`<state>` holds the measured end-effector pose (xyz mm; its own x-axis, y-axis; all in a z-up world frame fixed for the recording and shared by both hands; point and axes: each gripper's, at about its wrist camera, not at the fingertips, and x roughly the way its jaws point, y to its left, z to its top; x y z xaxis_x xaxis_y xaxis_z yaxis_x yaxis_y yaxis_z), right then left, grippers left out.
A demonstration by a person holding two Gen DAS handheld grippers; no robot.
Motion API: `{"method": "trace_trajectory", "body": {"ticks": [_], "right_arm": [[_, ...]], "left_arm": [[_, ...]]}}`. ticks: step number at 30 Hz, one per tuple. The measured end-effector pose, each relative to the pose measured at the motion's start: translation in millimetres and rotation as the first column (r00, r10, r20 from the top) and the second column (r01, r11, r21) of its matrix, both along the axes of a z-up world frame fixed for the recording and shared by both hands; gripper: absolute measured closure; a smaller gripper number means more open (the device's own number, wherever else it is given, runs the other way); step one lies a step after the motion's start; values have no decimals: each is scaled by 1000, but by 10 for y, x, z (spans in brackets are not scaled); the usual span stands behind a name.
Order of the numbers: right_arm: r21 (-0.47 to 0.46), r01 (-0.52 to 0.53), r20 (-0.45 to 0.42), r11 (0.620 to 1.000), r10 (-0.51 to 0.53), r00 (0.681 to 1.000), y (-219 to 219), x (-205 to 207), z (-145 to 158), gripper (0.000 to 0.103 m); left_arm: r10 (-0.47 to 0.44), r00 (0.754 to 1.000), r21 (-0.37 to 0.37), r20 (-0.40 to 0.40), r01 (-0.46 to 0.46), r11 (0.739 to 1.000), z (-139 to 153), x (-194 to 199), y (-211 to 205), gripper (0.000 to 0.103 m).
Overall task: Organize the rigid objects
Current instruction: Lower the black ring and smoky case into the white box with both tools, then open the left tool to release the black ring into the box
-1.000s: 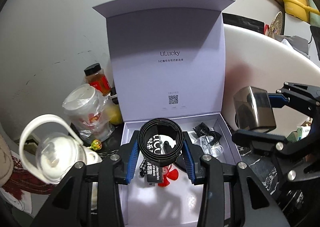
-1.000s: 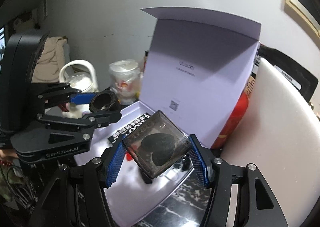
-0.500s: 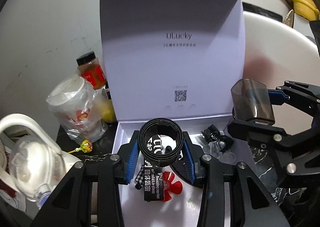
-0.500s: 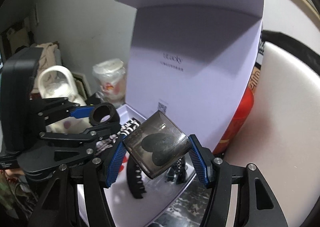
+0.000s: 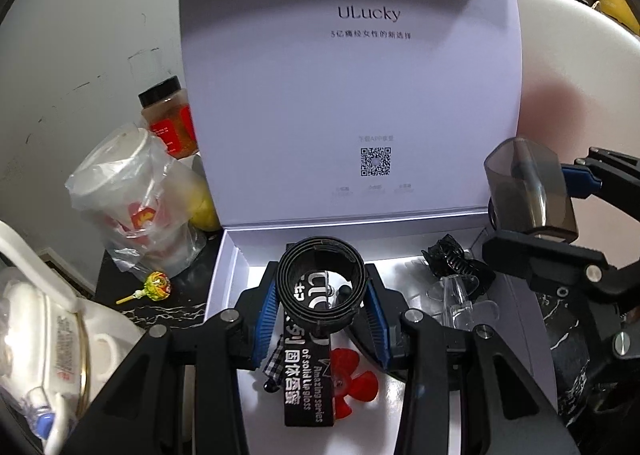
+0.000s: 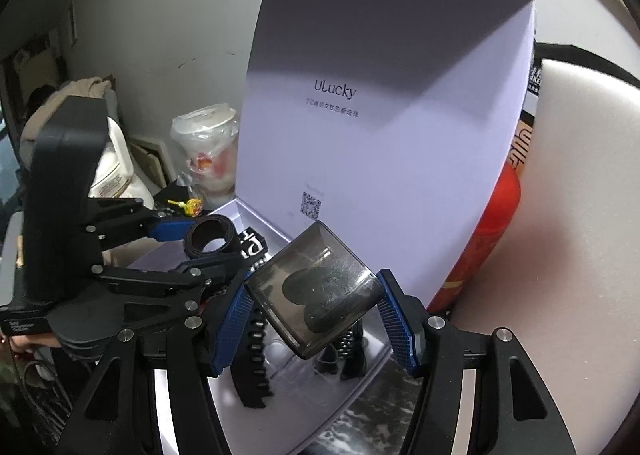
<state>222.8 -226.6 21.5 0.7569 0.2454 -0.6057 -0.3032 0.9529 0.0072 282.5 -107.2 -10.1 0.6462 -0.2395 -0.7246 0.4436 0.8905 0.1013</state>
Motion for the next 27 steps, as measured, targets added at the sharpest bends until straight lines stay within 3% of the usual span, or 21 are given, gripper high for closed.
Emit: {"method": "trace_trajectory", "body": {"ticks": [9, 19, 21, 25, 27], "right_arm": [[33, 22, -87, 999, -19, 996, -120, 173, -232, 41], [5, 24, -99, 1000, -23, 995, -104, 183, -290, 41], [-12, 20, -95, 1000, -21, 995, -83, 172, -289, 41], [-11, 17, -96, 1000, -18, 995, -81, 166, -281, 41], [-13, 16, -91, 1000, -17, 996, -81, 160, -267, 41]], "left_arm": [[-16, 1000, 25, -14, 16, 1000, -139, 44, -72, 63], [-6, 1000, 16, -6, 6, 1000, -162, 125, -22, 62], [-3, 1000, 27, 5, 3, 1000, -164, 105, -29, 55], [2, 1000, 44, 9, -2, 999, -161, 66, -31, 21], [9, 1000, 44, 29, -11, 999, -122, 28, -11, 21]]}}
